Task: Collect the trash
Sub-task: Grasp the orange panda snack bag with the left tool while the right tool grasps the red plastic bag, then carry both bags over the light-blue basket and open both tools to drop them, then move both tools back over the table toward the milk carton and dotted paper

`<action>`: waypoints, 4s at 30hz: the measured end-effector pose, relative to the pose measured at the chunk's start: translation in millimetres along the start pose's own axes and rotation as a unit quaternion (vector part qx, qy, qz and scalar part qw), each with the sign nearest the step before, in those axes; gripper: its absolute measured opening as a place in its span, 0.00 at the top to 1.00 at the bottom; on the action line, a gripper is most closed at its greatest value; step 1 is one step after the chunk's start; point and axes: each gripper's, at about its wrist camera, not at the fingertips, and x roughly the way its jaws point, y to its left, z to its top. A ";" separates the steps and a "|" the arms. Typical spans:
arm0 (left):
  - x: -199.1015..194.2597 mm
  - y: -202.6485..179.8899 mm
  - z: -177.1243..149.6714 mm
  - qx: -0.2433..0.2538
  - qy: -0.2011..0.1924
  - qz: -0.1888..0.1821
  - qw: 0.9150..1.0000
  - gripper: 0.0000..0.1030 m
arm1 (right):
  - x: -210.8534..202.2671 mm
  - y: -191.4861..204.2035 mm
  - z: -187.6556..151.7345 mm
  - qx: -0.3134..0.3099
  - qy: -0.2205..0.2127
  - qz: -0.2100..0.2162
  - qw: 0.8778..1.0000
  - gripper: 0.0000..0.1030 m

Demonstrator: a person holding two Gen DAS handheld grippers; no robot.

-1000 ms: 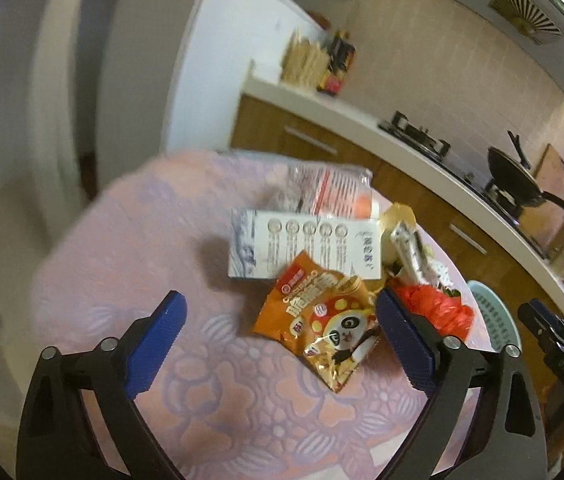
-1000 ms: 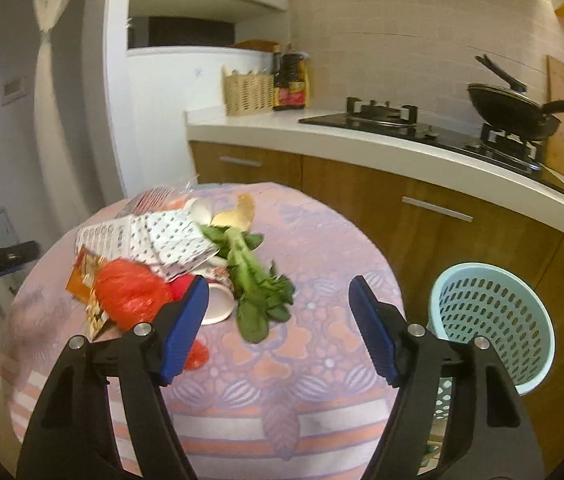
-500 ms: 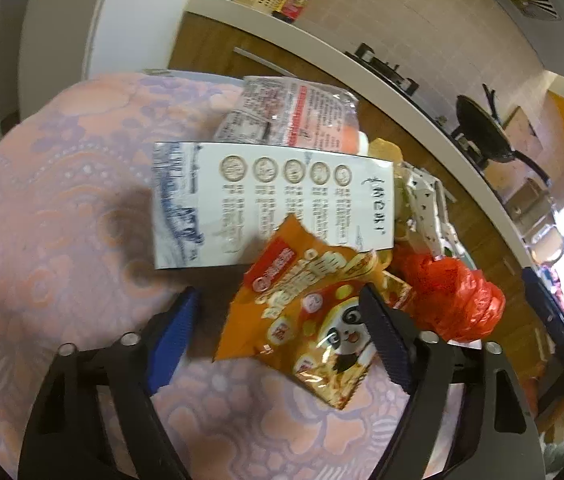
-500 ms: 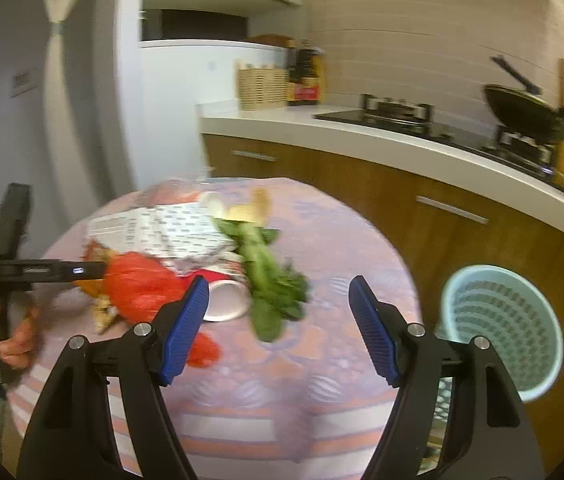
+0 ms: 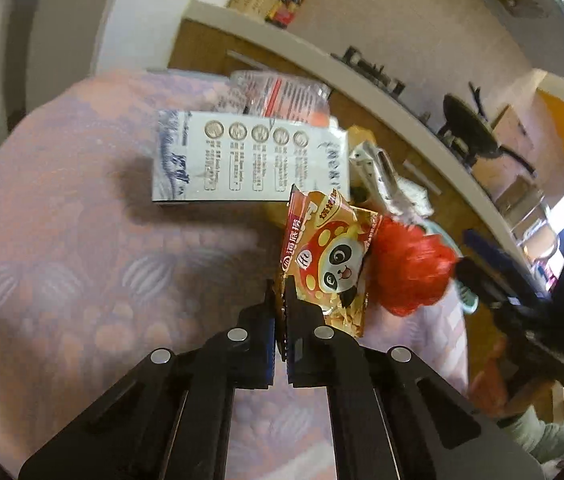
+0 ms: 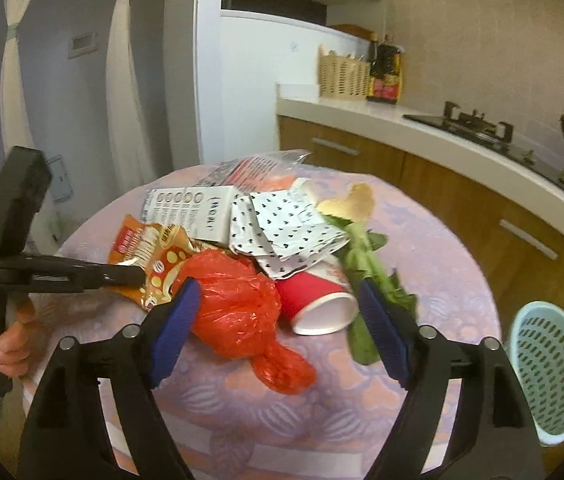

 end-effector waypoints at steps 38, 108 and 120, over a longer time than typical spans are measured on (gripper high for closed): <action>-27.6 -125.7 11.2 0.050 -0.093 -0.028 0.994 0.99 | -89.4 -86.5 -9.9 0.081 -0.046 0.000 0.996 0.48; 67.5 -228.6 25.3 0.123 -0.058 0.012 0.991 0.57 | -80.6 -215.6 -22.4 0.160 -0.017 -0.078 0.984 0.34; -16.4 -89.7 23.1 0.008 -0.105 0.106 0.989 0.53 | -35.8 -93.7 16.6 0.042 -0.010 0.003 0.999 0.34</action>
